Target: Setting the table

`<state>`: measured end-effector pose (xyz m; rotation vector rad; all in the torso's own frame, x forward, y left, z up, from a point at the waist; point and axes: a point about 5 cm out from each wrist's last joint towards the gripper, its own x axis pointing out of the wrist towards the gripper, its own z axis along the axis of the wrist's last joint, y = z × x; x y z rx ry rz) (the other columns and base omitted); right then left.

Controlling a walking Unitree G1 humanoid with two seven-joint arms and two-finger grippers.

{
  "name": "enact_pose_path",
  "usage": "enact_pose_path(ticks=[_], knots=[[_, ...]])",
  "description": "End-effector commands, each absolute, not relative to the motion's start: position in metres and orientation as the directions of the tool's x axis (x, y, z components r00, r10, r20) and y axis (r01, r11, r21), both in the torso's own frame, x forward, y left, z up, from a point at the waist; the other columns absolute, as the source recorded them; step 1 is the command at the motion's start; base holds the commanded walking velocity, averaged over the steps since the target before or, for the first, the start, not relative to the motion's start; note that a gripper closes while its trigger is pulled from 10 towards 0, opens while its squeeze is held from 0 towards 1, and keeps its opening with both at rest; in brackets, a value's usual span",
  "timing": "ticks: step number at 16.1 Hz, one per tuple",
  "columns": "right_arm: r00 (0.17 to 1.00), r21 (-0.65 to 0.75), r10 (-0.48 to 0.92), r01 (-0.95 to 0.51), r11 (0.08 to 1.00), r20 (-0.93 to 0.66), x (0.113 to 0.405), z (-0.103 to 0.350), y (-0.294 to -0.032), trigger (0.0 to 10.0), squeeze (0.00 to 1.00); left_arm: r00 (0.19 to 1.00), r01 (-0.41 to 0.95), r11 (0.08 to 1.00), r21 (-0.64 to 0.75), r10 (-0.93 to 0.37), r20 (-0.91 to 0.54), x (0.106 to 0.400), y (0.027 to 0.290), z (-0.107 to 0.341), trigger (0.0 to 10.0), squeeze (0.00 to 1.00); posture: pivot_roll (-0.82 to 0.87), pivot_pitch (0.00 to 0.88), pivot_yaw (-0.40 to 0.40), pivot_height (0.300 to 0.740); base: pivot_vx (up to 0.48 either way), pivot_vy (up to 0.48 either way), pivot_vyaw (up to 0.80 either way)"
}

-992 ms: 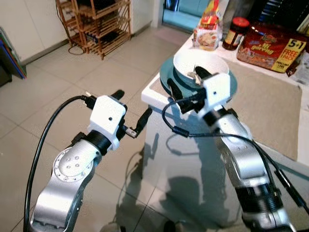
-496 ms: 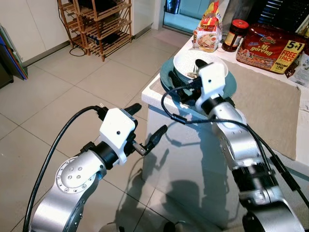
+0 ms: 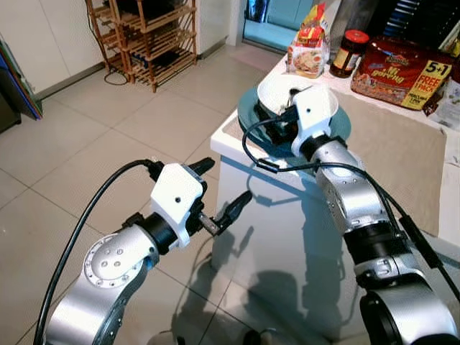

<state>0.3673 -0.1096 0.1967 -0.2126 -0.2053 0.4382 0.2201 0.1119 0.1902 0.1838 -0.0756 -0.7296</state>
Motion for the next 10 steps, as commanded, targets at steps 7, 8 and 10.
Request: enact_pose_path(ticks=[7, 8, 10], knots=[[0.886, -0.282, 0.431, -0.376, 0.883, 0.167, 0.3744, 0.2086, -0.1188, 0.0, 0.0, 0.722, 0.677, 0.708, 0.201, -0.692, 0.003, 0.2185, 0.1084, 0.1925, 10.0, 0.0, 0.05, 0.028, -0.078, 0.74, 0.0, 0.0, 0.0], [0.886, -0.283, 0.431, -0.375, 0.883, 0.168, 0.3747, 0.2093, -0.1191, 0.0, 0.0, 0.722, 0.677, 0.708, 0.202, -0.692, 0.003, 0.2185, 0.1084, 0.1925, 10.0, 0.0, 0.05, 0.028, -0.078, 0.74, 0.0, 0.0, 0.0], [0.886, -0.293, 0.431, -0.372, 0.881, 0.171, 0.3756, 0.2107, -0.1205, 0.0, 0.0, 0.721, 0.678, 0.707, 0.203, -0.693, 0.003, 0.2184, 0.1083, 0.1926, 10.0, 0.0, 0.05, 0.027, -0.078, 0.74, 0.0, 0.0, 0.0]])
